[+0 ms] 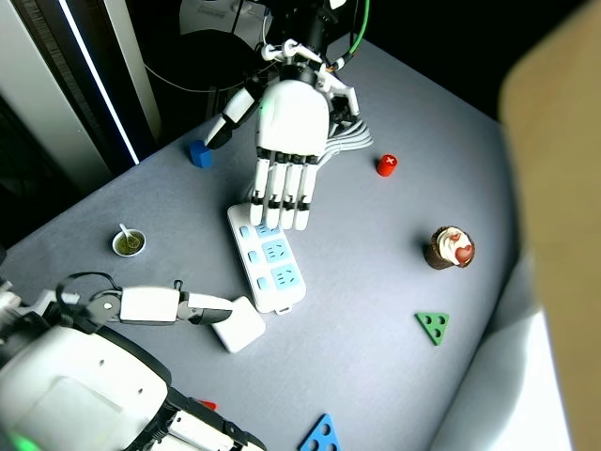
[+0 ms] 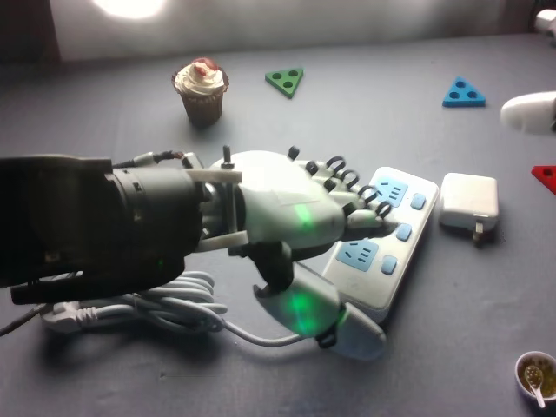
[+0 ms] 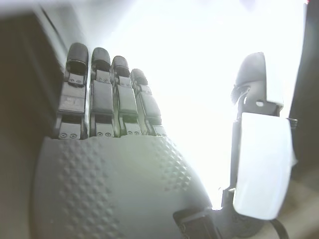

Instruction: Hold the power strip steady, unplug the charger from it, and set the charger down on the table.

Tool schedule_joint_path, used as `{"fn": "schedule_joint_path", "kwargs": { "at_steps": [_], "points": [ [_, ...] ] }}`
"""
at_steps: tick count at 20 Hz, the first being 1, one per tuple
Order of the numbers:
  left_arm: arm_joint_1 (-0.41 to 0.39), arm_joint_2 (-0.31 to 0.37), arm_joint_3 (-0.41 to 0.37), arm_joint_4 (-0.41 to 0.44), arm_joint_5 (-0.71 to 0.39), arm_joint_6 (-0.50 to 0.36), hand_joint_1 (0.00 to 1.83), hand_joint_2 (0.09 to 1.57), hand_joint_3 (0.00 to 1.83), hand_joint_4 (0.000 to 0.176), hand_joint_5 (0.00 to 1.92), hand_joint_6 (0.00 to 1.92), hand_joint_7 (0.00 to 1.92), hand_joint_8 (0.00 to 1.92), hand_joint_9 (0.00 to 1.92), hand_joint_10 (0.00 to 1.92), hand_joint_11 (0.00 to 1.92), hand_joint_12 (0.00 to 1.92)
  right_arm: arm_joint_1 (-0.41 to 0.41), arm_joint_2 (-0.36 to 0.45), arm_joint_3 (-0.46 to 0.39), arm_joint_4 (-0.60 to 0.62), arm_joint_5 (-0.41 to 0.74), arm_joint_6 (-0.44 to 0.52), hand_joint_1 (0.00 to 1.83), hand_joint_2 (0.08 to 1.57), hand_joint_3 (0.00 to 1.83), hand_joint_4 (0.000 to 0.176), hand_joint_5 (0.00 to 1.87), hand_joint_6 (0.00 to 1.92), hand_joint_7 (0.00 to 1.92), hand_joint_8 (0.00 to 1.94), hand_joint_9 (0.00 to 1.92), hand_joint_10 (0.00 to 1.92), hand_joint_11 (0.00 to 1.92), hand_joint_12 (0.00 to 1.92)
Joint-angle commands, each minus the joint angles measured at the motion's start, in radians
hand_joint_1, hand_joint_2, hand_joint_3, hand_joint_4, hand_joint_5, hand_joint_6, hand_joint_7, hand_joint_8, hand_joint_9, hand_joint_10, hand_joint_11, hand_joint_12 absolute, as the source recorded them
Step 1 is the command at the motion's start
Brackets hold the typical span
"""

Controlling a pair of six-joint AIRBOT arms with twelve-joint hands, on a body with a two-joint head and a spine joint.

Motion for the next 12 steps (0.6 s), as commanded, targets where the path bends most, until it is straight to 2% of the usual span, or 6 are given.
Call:
{"fn": "schedule_joint_path", "kwargs": {
  "at_steps": [1, 5, 9, 12],
  "points": [
    [-0.021, 0.008, -0.006, -0.008, -0.066, 0.001, 0.0, 1.03, 0.0, 0.0, 0.07, 0.0, 0.08, 0.0, 0.07, 0.0, 0.03, 0.1, 0.002, 0.014, 0.0, -0.035, 0.095, 0.007, 0.55, 0.97, 0.01, 0.0, 0.1, 0.0, 0.19, 0.0, 0.22, 0.0, 0.1, 0.36],
    [-0.08, 0.034, -0.038, -0.04, -0.057, 0.001, 0.0, 1.02, 0.0, 0.0, 0.07, 0.0, 0.09, 0.0, 0.08, 0.0, 0.03, 0.1, -0.008, 0.016, -0.022, -0.101, 0.083, 0.007, 0.45, 1.02, 0.02, 0.0, 0.09, 0.01, 0.17, 0.0, 0.2, 0.0, 0.09, 0.37],
    [-0.131, 0.045, -0.055, -0.079, -0.053, 0.001, 0.0, 1.02, 0.0, 0.0, 0.07, 0.0, 0.08, 0.0, 0.08, 0.0, 0.04, 0.1, -0.033, 0.023, -0.07, -0.271, 0.086, 0.026, 0.44, 1.02, 0.01, 0.0, 0.12, 0.01, 0.19, 0.01, 0.21, 0.0, 0.1, 0.38],
    [-0.147, 0.049, -0.056, -0.087, -0.038, 0.001, 0.0, 1.02, 0.0, 0.0, 0.07, 0.01, 0.09, 0.01, 0.09, 0.01, 0.06, 0.11, -0.038, 0.032, -0.098, -0.339, 0.104, 0.029, 0.32, 1.06, 0.01, 0.0, 0.15, 0.01, 0.21, 0.01, 0.23, 0.0, 0.1, 0.39]
  ]
}}
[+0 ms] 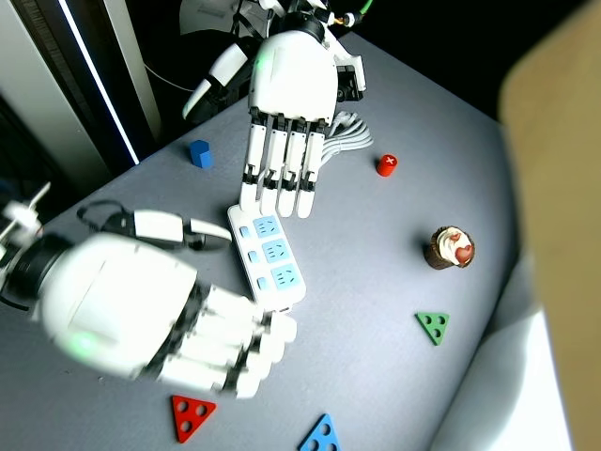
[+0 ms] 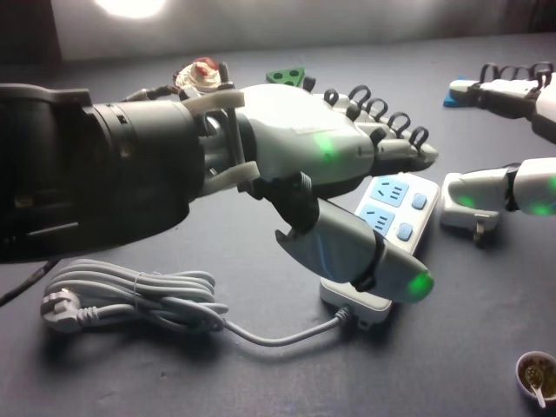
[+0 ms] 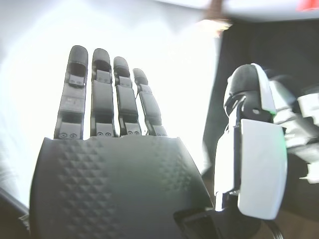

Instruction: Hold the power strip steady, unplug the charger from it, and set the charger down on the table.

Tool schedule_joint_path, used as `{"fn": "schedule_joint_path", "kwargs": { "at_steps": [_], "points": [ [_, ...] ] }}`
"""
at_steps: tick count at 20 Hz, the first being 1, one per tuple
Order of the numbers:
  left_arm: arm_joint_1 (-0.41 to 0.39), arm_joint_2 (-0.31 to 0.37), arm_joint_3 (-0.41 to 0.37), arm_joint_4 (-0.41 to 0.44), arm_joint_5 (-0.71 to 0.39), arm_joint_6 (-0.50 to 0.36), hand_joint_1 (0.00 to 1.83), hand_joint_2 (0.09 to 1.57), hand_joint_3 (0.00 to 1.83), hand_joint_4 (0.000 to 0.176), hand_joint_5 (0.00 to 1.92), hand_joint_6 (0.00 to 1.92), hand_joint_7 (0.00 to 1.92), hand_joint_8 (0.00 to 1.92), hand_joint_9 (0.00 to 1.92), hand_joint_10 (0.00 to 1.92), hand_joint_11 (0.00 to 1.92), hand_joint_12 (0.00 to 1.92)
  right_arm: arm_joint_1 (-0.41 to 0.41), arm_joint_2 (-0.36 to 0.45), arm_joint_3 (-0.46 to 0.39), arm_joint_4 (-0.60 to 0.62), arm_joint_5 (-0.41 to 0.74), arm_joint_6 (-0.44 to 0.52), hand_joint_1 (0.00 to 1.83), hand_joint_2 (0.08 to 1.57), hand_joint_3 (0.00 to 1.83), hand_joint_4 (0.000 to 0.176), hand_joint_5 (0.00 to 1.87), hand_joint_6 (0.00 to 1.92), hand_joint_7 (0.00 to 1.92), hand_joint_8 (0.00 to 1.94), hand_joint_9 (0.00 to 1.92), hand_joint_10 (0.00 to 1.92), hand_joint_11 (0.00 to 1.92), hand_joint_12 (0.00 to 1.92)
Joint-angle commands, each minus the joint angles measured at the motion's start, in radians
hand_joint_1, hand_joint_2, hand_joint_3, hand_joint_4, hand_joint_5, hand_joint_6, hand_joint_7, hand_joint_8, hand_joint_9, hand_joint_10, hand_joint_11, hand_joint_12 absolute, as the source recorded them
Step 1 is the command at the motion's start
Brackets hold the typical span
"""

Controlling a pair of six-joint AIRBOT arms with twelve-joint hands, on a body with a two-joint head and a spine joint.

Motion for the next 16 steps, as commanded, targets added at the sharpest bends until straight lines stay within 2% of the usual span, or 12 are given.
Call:
{"fn": "schedule_joint_path", "kwargs": {
  "at_steps": [1, 8, 15, 16],
  "points": [
    [-0.006, 0.005, -0.004, -0.005, -0.064, 0.0, 0.0, 1.02, 0.0, 0.0, 0.08, 0.01, 0.09, 0.0, 0.09, 0.0, 0.05, 0.11, 0.003, 0.023, -0.002, -0.028, 0.128, 0.007, 0.31, 1.06, 0.01, 0.0, 0.16, 0.01, 0.22, 0.01, 0.24, 0.0, 0.1, 0.39],
    [0.05, 0.06, -0.022, -0.011, -0.097, 0.001, 0.0, 1.02, 0.0, 0.0, 0.09, 0.01, 0.11, 0.01, 0.1, 0.01, 0.06, 0.11, -0.064, 0.044, -0.055, -0.227, 0.275, 0.007, 0.33, 1.08, 0.0, 0.0, 0.14, 0.0, 0.22, 0.0, 0.24, 0.0, 0.1, 0.4],
    [0.054, 0.075, -0.018, -0.002, -0.102, 0.001, 0.0, 1.02, 0.0, 0.0, 0.09, 0.0, 0.09, 0.0, 0.09, 0.0, 0.06, 0.11, -0.135, 0.041, -0.053, -0.232, 0.332, 0.006, 0.32, 1.09, 0.0, 0.0, 0.16, 0.01, 0.23, 0.0, 0.24, 0.0, 0.09, 0.41],
    [0.054, 0.075, -0.02, -0.001, -0.1, 0.001, 0.0, 1.02, 0.0, 0.0, 0.07, 0.0, 0.08, 0.0, 0.08, 0.0, 0.04, 0.1, -0.14, 0.039, -0.053, -0.233, 0.341, 0.0, 0.37, 1.08, 0.0, 0.0, 0.16, 0.01, 0.23, 0.0, 0.24, 0.0, 0.08, 0.41]
  ]
}}
